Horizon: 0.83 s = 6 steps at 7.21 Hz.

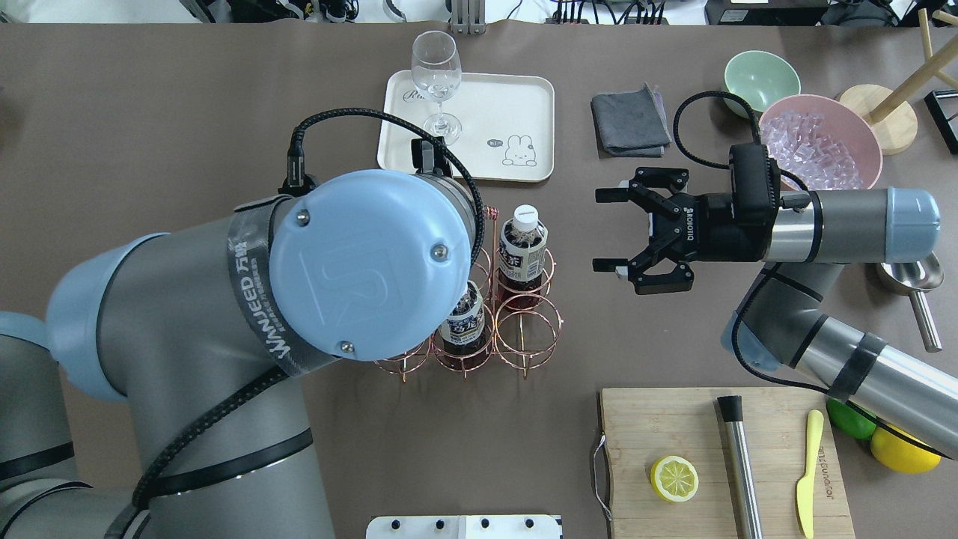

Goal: Take tea from basket to plate

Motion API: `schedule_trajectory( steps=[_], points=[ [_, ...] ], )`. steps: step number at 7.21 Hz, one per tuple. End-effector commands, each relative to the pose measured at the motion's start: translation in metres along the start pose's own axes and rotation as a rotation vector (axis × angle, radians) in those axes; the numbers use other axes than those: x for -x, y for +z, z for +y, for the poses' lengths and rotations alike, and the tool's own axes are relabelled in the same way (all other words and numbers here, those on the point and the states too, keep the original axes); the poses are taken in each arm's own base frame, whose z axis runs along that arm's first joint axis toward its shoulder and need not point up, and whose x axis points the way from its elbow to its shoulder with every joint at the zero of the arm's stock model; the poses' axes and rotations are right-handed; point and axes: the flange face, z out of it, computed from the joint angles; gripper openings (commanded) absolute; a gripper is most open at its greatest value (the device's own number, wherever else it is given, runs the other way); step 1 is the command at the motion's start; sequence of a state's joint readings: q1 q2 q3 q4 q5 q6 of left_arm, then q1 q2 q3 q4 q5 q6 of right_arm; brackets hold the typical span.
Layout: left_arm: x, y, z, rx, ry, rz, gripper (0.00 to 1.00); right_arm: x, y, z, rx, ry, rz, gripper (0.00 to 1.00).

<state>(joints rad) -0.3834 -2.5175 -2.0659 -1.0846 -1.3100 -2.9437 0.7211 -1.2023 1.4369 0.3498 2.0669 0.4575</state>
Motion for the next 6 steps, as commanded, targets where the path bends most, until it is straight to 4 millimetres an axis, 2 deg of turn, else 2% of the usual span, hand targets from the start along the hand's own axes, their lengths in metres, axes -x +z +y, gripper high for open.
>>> schedule_trajectory(
  steps=[1, 3, 5, 6],
  points=[
    [0.000, 0.001, -0.002, -0.002, 0.000, 0.001, 0.00, -0.001, 0.028, -0.002, -0.003, 0.009, 0.000, 0.99],
    [0.001, 0.003, -0.003, -0.006, 0.002, 0.000, 0.00, -0.009, 0.050, 0.003, 0.003, 0.020, 0.008, 0.99],
    [0.001, 0.003, -0.003, -0.008, 0.002, 0.000, 0.00, -0.016, 0.063, 0.007, 0.002, 0.018, 0.029, 0.99],
    [0.001, 0.003, -0.003, -0.008, 0.002, 0.000, 0.00, -0.013, 0.070, 0.009, -0.002, 0.021, 0.031, 0.99]
  ],
)
